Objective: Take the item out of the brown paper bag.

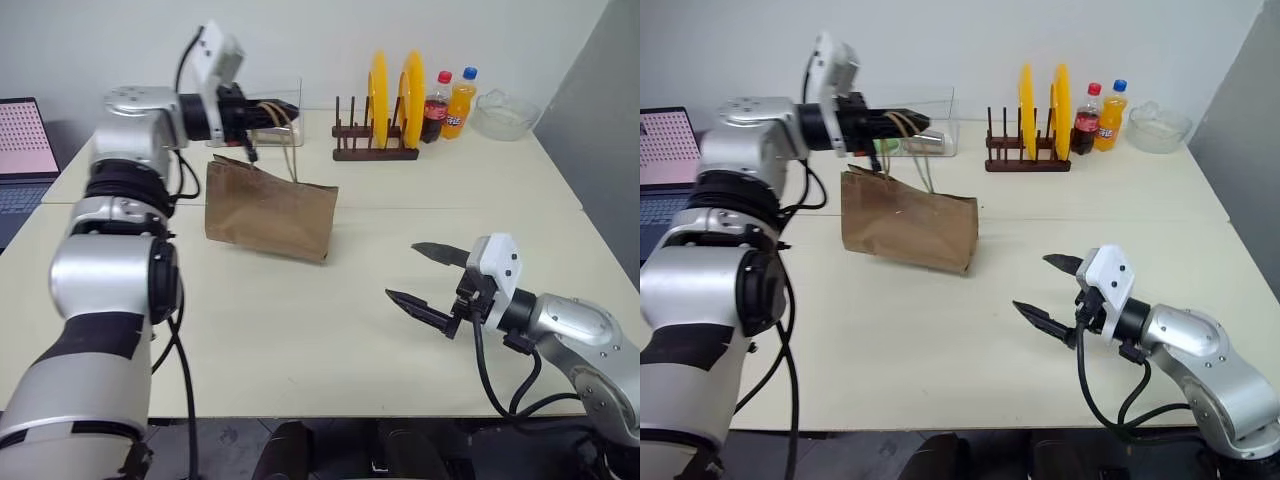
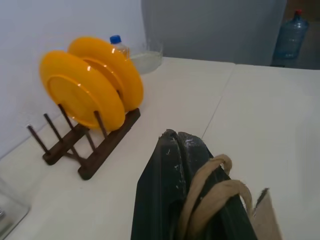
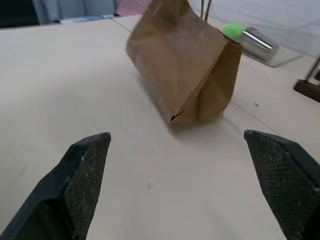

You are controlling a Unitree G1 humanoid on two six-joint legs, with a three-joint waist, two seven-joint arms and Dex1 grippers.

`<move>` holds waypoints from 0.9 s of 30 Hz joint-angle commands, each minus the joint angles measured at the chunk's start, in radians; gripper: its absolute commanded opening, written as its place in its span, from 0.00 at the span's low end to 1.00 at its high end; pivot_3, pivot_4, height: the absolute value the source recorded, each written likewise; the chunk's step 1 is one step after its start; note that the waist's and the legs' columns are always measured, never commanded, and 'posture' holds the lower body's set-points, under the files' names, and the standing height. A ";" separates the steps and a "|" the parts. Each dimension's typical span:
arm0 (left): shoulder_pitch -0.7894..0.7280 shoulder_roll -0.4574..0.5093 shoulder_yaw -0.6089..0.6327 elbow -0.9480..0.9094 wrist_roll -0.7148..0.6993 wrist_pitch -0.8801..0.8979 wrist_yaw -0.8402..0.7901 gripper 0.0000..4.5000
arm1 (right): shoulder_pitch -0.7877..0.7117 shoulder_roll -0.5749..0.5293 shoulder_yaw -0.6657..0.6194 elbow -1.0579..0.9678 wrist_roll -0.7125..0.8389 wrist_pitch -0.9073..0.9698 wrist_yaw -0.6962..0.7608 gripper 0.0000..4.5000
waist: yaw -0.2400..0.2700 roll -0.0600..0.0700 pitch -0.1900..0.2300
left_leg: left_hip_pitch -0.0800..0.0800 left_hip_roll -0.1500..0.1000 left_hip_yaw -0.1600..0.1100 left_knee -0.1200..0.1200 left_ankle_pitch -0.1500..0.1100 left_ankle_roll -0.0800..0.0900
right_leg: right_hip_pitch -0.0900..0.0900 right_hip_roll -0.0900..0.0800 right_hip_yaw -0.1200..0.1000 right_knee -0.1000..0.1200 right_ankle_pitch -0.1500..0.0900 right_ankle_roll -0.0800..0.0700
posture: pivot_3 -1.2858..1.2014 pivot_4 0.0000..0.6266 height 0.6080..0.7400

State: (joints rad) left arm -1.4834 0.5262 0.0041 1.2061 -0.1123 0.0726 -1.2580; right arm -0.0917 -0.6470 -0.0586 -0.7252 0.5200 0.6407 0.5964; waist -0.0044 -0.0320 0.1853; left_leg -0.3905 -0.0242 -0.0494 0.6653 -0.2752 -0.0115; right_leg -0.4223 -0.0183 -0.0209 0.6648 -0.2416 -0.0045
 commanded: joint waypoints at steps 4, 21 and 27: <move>-0.126 -0.093 0.030 0.064 0.026 -0.086 0.089 0.01 | 0.093 0.018 -0.019 -0.092 -0.021 -0.014 -0.064 1.00 | 0.000 0.000 0.000 | 0.000 0.000 0.000 0.000 0.000 0.000 | 0.000 0.000 0.000 0.000 0.000 0.000 | 0.52 0.24 1.00; -0.123 -0.259 0.054 0.131 0.090 -0.115 0.305 0.01 | 0.174 0.121 0.009 -0.153 -0.167 -0.022 -0.257 1.00 | -0.002 0.000 0.000 | 0.001 0.000 0.001 0.001 0.000 0.000 | 0.000 0.000 0.001 0.001 0.000 0.001 | 0.52 0.24 1.00; -0.122 -0.269 0.074 0.134 0.096 -0.110 0.343 0.01 | 0.172 0.132 0.021 -0.170 -0.177 -0.010 -0.273 1.00 | -0.002 0.000 0.000 | 0.002 0.000 0.001 0.001 0.000 0.000 | 0.000 0.000 0.001 0.002 0.000 0.001 | 0.52 0.24 1.00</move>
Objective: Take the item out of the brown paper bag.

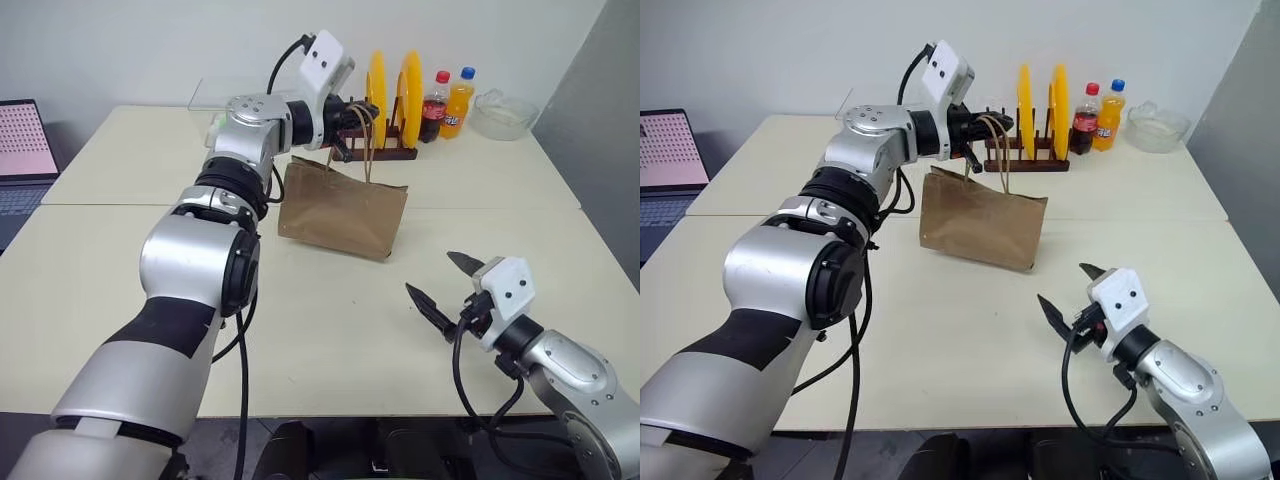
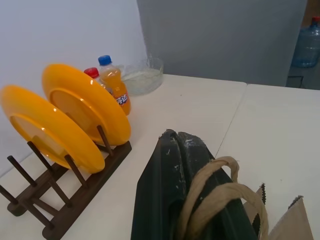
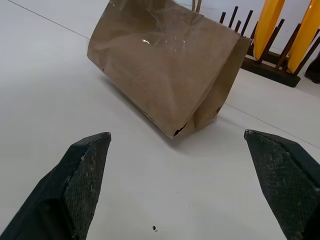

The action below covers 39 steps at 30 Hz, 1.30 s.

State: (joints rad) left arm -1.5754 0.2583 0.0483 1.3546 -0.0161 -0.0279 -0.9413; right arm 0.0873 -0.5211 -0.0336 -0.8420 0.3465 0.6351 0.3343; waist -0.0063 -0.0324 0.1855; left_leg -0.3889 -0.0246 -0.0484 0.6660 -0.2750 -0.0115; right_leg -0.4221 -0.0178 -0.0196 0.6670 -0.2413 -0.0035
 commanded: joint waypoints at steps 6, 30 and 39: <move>-0.029 -0.002 0.044 -0.015 -0.004 -0.010 0.048 0.01 | -0.033 0.007 -0.013 -0.055 -0.006 0.011 -0.011 1.00 | 0.000 0.000 0.000 | 0.000 0.000 0.000 0.000 0.000 0.000 | 0.000 0.000 0.000 0.000 0.000 0.000 | 0.52 0.24 1.00; 0.006 0.005 0.079 -0.009 0.049 -0.028 0.099 0.01 | -0.088 0.013 0.026 -0.050 -0.005 0.041 0.009 1.00 | 0.000 0.000 0.000 | 0.005 -0.002 0.002 0.001 0.000 0.000 | 0.000 -0.001 0.003 0.009 0.000 0.000 | 0.52 0.24 1.00; 0.017 0.026 0.073 -0.006 0.086 -0.049 0.145 0.01 | -0.101 0.019 0.046 -0.057 -0.007 0.054 0.005 1.00 | -0.001 0.000 0.000 | 0.006 -0.001 0.003 0.001 0.000 0.000 | 0.000 -0.001 0.004 0.010 0.000 0.000 | 0.52 0.24 1.00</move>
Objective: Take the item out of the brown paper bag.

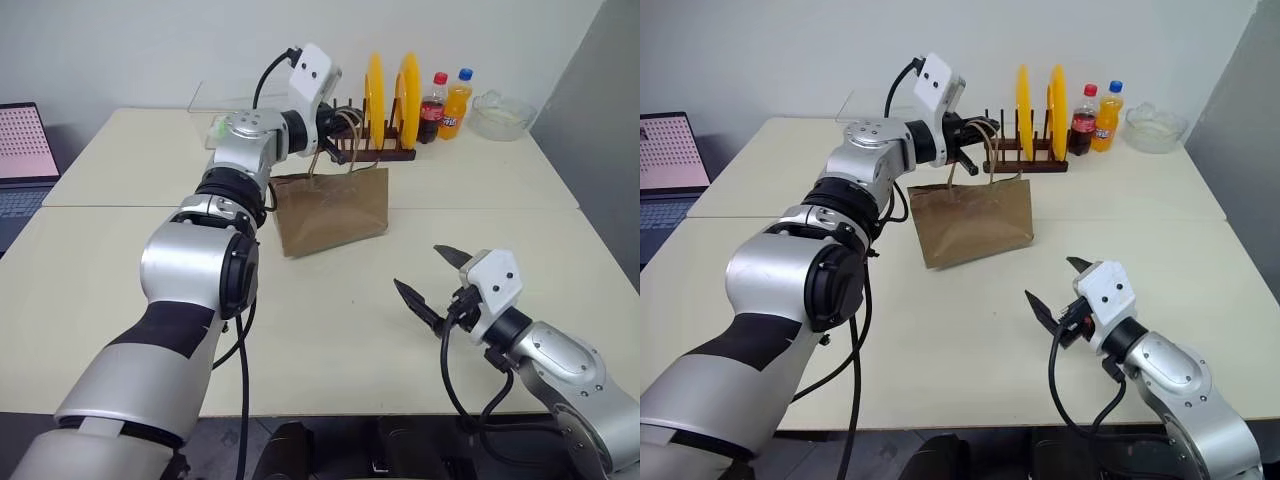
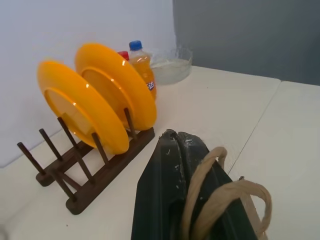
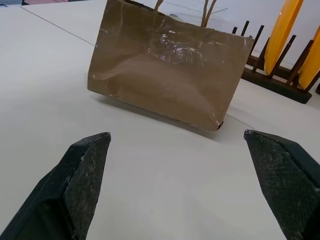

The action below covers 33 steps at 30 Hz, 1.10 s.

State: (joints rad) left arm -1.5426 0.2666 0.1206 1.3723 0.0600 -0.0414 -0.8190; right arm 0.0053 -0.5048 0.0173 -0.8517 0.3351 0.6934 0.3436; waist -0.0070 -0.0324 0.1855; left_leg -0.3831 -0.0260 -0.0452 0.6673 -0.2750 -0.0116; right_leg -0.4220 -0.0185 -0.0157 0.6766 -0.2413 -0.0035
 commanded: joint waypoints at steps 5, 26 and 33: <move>-0.022 0.028 -0.004 -0.022 0.032 -0.054 0.063 0.01 | -0.032 0.004 0.002 -0.042 0.006 -0.002 0.001 1.00 | 0.000 0.000 0.000 | 0.000 0.000 0.000 0.000 0.000 0.000 | 0.000 0.000 0.000 0.000 0.000 0.000 | 0.52 0.24 1.00; -0.050 0.024 -0.001 -0.021 0.064 -0.098 0.085 0.01 | -0.040 0.003 0.006 -0.045 0.008 0.009 0.005 1.00 | 0.000 0.000 0.000 | 0.000 0.000 0.000 0.000 0.000 0.000 | 0.000 0.000 0.000 0.000 0.000 0.000 | 0.52 0.24 1.00; -0.082 0.027 -0.008 -0.021 0.079 -0.116 0.081 0.01 | -0.040 0.004 0.005 -0.044 0.009 0.009 0.005 1.00 | 0.000 0.000 0.000 | 0.000 0.000 0.000 0.000 0.000 0.000 | 0.000 0.000 0.000 0.000 0.000 0.000 | 0.52 0.24 1.00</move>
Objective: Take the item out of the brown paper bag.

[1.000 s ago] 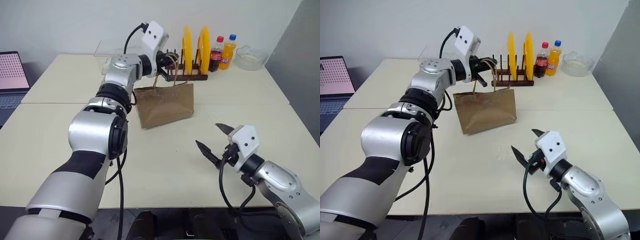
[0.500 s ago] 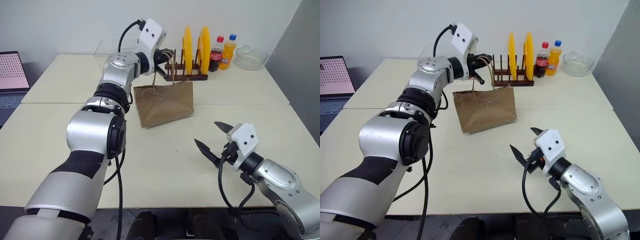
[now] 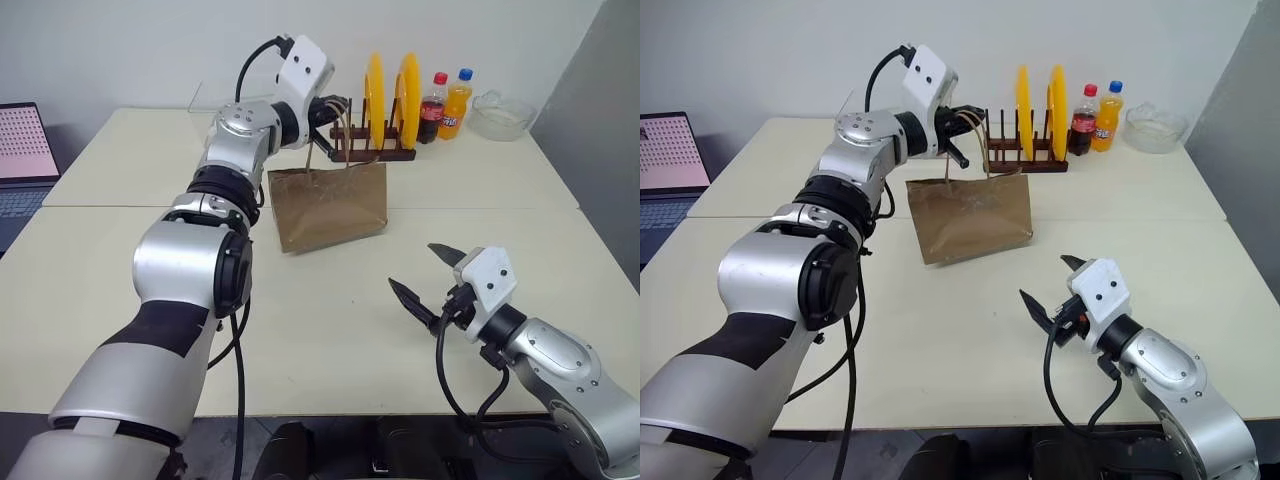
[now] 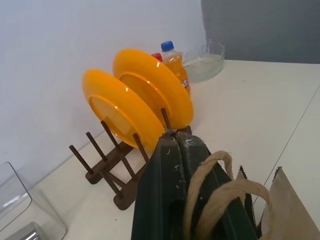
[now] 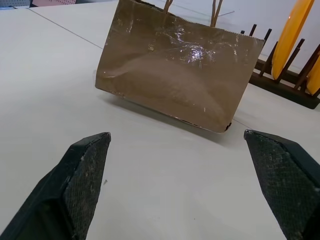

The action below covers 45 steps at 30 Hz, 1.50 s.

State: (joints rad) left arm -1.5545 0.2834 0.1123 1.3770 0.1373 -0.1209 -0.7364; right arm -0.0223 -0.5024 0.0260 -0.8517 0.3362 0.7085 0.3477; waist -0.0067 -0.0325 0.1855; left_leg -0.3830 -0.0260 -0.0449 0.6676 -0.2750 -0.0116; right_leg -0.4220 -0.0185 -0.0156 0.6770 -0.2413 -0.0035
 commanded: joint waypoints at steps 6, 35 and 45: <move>-0.071 0.012 -0.014 -0.023 0.019 -0.050 -0.006 0.01 | -0.013 0.004 -0.001 -0.044 0.007 -0.006 -0.001 1.00 | 0.000 0.000 0.000 | 0.000 0.000 0.000 0.000 0.000 0.000 | 0.000 0.000 0.000 0.000 0.000 0.000 | 0.52 0.24 1.00; 0.125 0.197 -0.065 -0.063 0.015 -0.074 -0.315 0.86 | -0.083 -0.036 0.031 -0.001 0.064 -0.005 0.124 1.00 | -0.013 0.000 0.000 | 0.001 0.000 0.001 0.000 0.000 0.000 | 0.000 0.000 0.001 0.001 0.000 0.000 | 0.52 0.24 1.00; 0.412 0.289 0.015 -0.532 -0.216 0.187 -0.551 0.86 | -0.294 -0.074 0.006 0.148 0.097 -0.023 0.213 1.00 | -0.027 0.000 0.000 | 0.001 0.001 0.001 0.002 0.000 0.000 | 0.000 0.000 0.001 0.003 0.001 -0.001 | 0.52 0.24 1.00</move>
State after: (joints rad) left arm -1.1722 0.5461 0.0991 1.0092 -0.0136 -0.0064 -1.2643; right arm -0.2837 -0.5709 0.0560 -0.7113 0.4207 0.7066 0.5445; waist -0.0341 -0.0321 0.1854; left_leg -0.3816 -0.0245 -0.0444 0.6699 -0.2751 -0.0115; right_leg -0.4218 -0.0182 -0.0138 0.6802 -0.2402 -0.0057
